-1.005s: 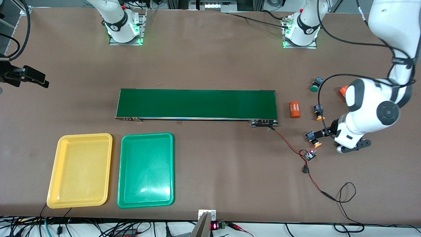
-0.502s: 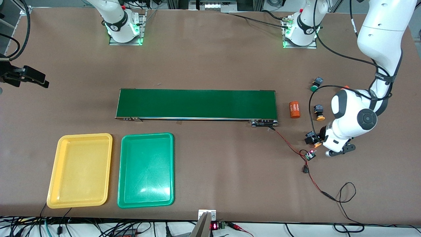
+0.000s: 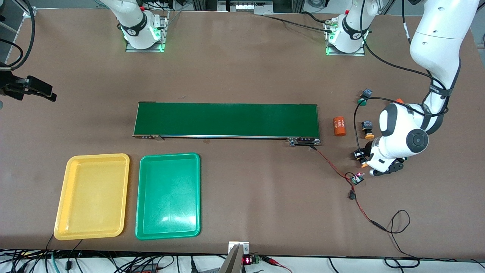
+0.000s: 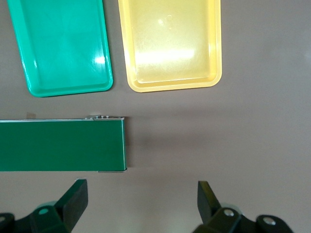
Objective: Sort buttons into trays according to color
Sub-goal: 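Carry the yellow button onto the green belt and open the left gripper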
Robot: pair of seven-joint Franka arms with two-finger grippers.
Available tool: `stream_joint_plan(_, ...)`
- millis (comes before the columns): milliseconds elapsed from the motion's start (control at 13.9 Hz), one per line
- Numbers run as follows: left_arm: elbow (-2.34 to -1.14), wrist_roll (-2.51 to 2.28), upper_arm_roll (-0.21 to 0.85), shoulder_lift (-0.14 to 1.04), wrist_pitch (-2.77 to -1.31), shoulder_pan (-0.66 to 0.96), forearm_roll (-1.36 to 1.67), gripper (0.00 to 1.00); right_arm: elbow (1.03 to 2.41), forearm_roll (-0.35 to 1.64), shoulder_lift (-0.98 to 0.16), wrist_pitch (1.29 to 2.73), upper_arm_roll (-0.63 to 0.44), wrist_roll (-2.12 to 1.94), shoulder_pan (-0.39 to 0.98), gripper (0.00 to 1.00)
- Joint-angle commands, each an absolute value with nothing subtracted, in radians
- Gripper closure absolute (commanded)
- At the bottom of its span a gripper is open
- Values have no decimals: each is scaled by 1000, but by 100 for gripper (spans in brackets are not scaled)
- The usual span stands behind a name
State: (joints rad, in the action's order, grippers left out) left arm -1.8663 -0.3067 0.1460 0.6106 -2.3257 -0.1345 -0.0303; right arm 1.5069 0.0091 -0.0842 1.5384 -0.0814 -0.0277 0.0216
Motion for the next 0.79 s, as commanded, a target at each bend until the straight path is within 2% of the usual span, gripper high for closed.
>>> stream_joint_plan(0,-1867,-241,152,542,-2292,-138,-48,74,1502,8,-81,1529,-80,-37,17,0)
stream_joint_plan(215,-1861,-190,190,462,-2174,-123,-48,74,1502,8,-81,1531,-80,-37,17,0)
stream_joint_plan(359,-1832,-199,309,425,-2007,-121,-46,75,1502,8,-81,1529,-80,-37,17,0)
stream_joint_plan(502,-1799,-274,395,423,-1880,-120,-46,80,1502,8,-81,1531,-80,-37,17,0)
stream_joint_plan(718,-1812,-431,533,428,-1859,-120,-43,85,1502,8,-83,1534,-80,-34,17,0)
